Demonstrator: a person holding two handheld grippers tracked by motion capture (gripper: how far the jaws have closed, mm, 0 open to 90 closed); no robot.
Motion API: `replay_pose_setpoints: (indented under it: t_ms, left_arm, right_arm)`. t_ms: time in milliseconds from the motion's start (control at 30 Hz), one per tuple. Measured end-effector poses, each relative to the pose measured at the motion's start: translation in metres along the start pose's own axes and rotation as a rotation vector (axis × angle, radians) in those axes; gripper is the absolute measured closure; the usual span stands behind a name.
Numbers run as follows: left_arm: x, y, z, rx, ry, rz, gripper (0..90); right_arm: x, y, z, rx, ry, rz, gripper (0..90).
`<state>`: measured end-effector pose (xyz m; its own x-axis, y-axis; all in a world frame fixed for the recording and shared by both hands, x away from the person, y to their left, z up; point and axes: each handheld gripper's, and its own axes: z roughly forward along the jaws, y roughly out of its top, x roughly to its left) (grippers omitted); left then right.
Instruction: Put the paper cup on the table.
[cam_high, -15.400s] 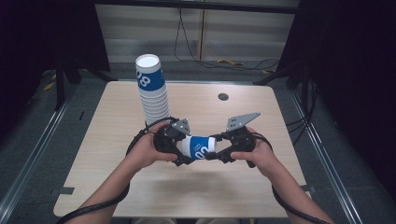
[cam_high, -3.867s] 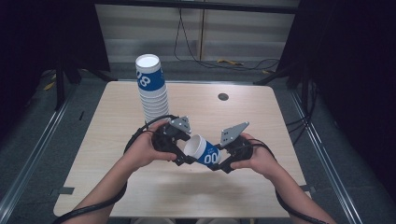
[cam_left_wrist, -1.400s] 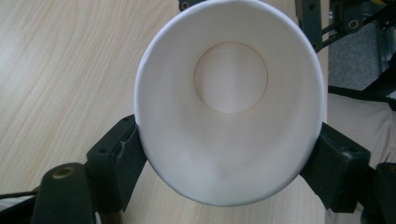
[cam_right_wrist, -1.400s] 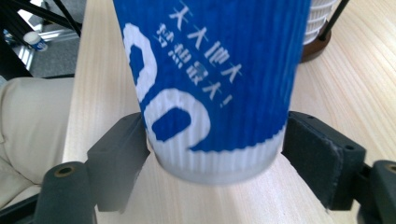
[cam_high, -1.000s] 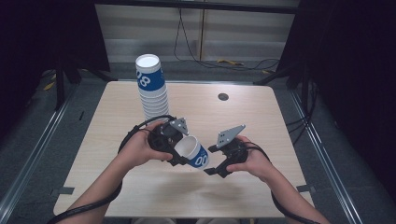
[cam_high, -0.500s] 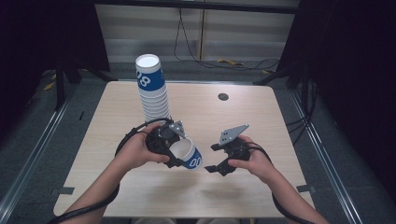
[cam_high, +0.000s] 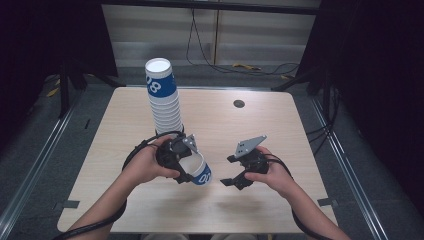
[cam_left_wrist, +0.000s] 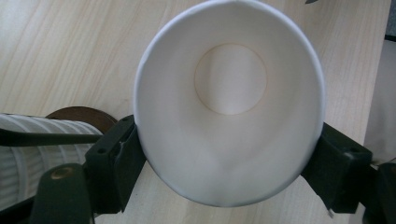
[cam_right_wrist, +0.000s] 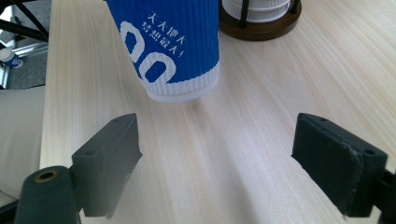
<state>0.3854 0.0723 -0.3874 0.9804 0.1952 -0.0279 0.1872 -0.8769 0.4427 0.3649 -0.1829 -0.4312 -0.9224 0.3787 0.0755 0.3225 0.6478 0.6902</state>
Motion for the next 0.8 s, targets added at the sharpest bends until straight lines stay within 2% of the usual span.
replay_pose_setpoints:
  t_ms: [200, 233, 267, 367, 400, 500, 533, 667, 700, 733, 800]
  left_arm:
    - [0.0, -0.003, 0.005, 0.039, 0.008, -0.003, 20.9]
    - [0.001, -0.003, 0.005, 0.045, 0.01, 0.011, 20.9]
    - [0.001, -0.004, 0.005, 0.043, 0.01, -0.005, 20.9]
    - [0.001, -0.005, 0.006, 0.054, 0.019, 0.001, 20.8]
    - [0.002, -0.005, 0.006, 0.061, 0.02, 0.019, 20.8]
    - [-0.001, -0.005, 0.008, 0.079, 0.024, -0.002, 20.7]
    - [-0.001, -0.004, 0.01, 0.091, 0.023, 0.02, 20.7]
    - [-0.003, -0.003, 0.013, 0.099, 0.026, 0.029, 20.6]
    - [-0.004, -0.003, 0.014, 0.103, 0.025, 0.02, 20.5]
    - [-0.004, -0.003, 0.016, 0.112, 0.021, 0.038, 20.4]
    - [-0.004, -0.003, 0.017, 0.119, 0.026, 0.045, 20.4]
  right_arm:
    - [0.0, -0.003, 0.001, 0.0, -0.014, -0.004, 14.4]
    - [0.0, -0.004, 0.001, 0.001, -0.012, 0.0, 14.3]
    - [0.0, -0.004, 0.001, 0.002, -0.012, -0.001, 14.3]
    - [-0.001, -0.006, 0.001, 0.009, -0.02, -0.004, 14.3]
    - [-0.001, -0.007, 0.001, 0.006, -0.021, -0.003, 14.3]
    - [-0.002, -0.008, 0.001, 0.006, -0.022, -0.001, 14.4]
    - [-0.002, -0.009, 0.001, 0.007, -0.024, 0.004, 14.3]
    - [-0.002, -0.01, 0.002, 0.015, -0.022, -0.004, 14.3]
    - [-0.002, -0.011, 0.002, 0.018, -0.022, -0.005, 14.3]
    - [-0.001, -0.012, 0.003, 0.023, -0.021, -0.003, 14.3]
    - [-0.001, -0.013, 0.003, 0.022, -0.023, -0.004, 14.3]
